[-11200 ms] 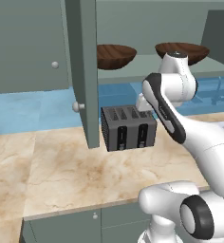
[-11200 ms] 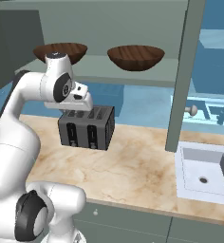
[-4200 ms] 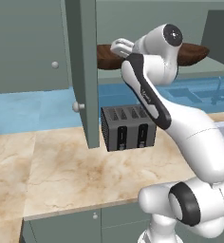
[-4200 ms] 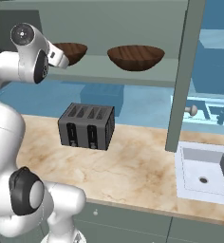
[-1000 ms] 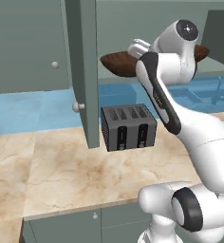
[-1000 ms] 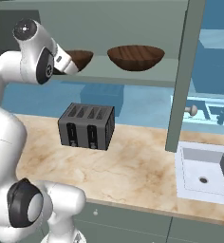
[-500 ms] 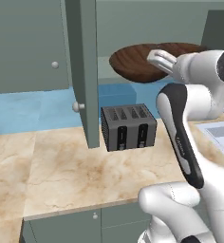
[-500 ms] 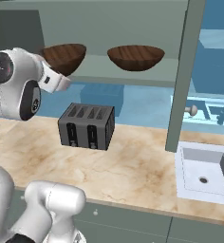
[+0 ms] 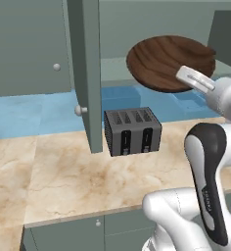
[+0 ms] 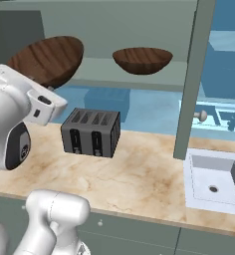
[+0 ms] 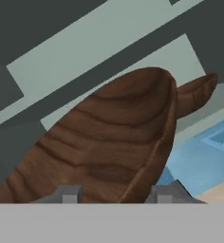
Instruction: Pick up the bowls from the cabinet and place each bowl in front of a stool on the dining counter.
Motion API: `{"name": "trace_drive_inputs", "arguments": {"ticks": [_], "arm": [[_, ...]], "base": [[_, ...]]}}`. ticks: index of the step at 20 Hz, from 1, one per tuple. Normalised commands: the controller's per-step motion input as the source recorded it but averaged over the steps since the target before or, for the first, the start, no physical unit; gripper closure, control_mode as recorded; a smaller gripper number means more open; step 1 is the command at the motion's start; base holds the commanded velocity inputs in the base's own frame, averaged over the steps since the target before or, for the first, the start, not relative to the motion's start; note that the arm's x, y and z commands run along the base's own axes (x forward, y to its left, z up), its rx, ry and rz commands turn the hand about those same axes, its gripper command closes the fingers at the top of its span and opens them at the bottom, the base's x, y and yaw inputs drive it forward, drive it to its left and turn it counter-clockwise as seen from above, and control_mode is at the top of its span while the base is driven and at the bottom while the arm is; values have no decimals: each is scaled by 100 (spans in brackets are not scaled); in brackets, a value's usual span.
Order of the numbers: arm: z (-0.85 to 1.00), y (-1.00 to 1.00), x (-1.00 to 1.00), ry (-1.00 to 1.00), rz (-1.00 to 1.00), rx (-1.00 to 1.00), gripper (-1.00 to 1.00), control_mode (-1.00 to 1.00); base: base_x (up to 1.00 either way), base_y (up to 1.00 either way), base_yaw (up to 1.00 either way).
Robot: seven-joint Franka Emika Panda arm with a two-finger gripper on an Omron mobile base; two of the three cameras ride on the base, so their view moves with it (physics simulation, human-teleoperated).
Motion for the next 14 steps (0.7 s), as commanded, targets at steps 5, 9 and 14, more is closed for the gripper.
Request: {"name": "trace_drive_inputs", "arguments": {"ticks": [5, 9, 14], "arm": [[4, -15, -47, -3, -2, 0, 100, 100], [0, 0, 0, 0, 0, 0, 100, 100], [0, 0, 0, 0, 0, 0, 100, 100]], "base": [[-9, -5, -1], [-43, -34, -2], [-44, -18, -1]]}}
